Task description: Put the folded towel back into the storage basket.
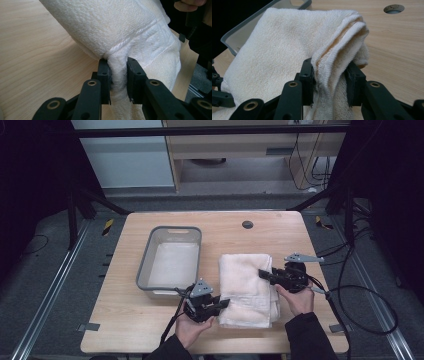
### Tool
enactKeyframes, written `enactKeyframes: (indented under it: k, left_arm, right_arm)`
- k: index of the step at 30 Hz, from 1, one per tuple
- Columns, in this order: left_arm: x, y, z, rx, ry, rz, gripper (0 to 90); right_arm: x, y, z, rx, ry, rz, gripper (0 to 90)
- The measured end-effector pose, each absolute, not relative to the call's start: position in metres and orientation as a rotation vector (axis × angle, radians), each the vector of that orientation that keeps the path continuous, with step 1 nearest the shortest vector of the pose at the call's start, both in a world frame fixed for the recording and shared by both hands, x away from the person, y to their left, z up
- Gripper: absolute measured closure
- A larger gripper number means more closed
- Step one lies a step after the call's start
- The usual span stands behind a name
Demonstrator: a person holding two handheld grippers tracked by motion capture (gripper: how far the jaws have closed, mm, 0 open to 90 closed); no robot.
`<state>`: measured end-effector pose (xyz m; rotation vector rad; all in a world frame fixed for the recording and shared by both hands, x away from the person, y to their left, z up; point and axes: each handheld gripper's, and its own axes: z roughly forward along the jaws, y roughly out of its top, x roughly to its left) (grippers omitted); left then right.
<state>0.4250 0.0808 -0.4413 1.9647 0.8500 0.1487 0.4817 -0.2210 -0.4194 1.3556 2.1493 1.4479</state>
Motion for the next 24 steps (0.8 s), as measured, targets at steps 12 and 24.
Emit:
enactKeyframes:
  k: [12, 24]
  left_arm:
    - [0.422, 0.085, -0.427, 1.942, 0.827, 0.202, 74.7]
    - [0.424, 0.096, -0.410, 1.895, 0.821, 0.250, 74.6]
  right_arm:
    - [0.480, -0.217, -0.405, 1.317, 2.118, 1.471, 64.7]
    - [0.483, -0.203, -0.381, 1.234, 2.077, 1.493, 64.7]
